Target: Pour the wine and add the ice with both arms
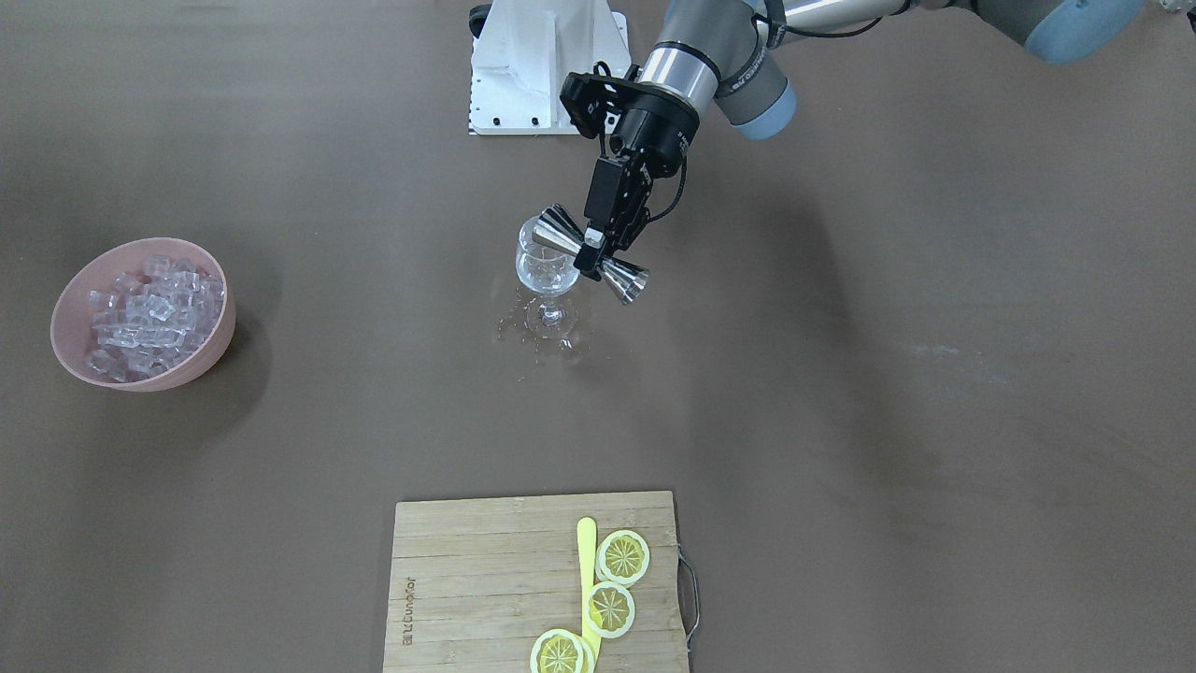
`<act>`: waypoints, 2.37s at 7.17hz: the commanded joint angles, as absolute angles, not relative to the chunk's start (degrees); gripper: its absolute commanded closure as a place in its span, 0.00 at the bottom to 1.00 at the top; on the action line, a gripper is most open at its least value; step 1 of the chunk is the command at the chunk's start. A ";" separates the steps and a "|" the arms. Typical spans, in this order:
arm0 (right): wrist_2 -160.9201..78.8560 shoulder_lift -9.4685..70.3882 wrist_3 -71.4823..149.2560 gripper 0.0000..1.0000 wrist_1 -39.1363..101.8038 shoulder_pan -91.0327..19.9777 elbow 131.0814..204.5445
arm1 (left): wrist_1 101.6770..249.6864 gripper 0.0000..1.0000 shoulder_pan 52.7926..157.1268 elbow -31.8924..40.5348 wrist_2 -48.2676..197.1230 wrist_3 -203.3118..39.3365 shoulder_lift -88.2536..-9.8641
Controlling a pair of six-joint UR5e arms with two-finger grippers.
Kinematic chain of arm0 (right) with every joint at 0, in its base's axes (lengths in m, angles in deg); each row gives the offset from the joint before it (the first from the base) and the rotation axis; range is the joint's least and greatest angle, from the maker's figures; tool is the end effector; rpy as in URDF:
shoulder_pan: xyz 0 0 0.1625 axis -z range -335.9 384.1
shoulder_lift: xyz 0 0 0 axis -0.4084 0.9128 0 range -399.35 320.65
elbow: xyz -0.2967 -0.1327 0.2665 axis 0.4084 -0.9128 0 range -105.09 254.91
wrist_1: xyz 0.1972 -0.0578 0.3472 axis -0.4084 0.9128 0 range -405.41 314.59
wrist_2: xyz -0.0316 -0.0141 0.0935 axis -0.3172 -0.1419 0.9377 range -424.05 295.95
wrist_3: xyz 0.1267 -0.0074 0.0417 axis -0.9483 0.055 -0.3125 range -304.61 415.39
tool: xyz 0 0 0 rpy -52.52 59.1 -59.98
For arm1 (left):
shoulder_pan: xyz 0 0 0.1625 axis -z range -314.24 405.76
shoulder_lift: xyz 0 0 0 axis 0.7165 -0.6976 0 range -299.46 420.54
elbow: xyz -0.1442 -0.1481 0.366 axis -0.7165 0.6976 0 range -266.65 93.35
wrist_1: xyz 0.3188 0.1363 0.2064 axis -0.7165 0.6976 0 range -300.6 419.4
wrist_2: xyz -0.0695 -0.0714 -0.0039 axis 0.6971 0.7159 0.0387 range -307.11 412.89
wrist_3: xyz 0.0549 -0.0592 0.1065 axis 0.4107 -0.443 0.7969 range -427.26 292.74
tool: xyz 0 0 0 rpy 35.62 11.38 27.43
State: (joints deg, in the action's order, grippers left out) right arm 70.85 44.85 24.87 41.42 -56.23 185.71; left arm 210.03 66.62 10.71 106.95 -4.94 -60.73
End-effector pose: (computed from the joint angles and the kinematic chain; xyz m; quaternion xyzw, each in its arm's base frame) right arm -0.0483 -0.5157 0.4428 0.0962 -0.4282 0.0651 0.8962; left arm 0.4914 -0.4138 0.1682 0.7353 -0.1564 0.4651 0.4675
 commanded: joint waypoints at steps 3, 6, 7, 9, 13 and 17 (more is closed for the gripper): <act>70.86 44.85 24.89 0.04 41.51 -56.23 186.44 | 220.33 1.00 67.29 10.38 107.04 -49.48 -53.57; 70.86 44.85 24.89 0.04 41.16 -56.23 186.53 | 220.34 1.00 76.92 8.21 106.86 -78.16 -47.23; 71.12 45.03 24.89 0.03 41.25 -56.23 186.96 | 219.55 1.00 80.18 4.01 106.95 -82.59 -46.96; 71.12 45.03 24.89 0.03 41.25 -55.01 187.66 | 221.29 1.00 84.50 -3.90 108.26 -100.06 -45.37; 70.51 44.59 24.89 0.02 41.34 -50.88 190.04 | 224.44 1.00 91.52 -12.88 124.20 -123.10 -44.85; 69.98 44.32 24.98 0.02 41.16 -49.02 190.39 | 224.37 1.00 95.16 -20.27 125.50 -130.89 -45.99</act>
State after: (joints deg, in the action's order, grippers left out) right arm 70.09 44.31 24.93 41.20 -49.47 190.33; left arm 224.44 95.01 -18.12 126.19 -129.92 -45.86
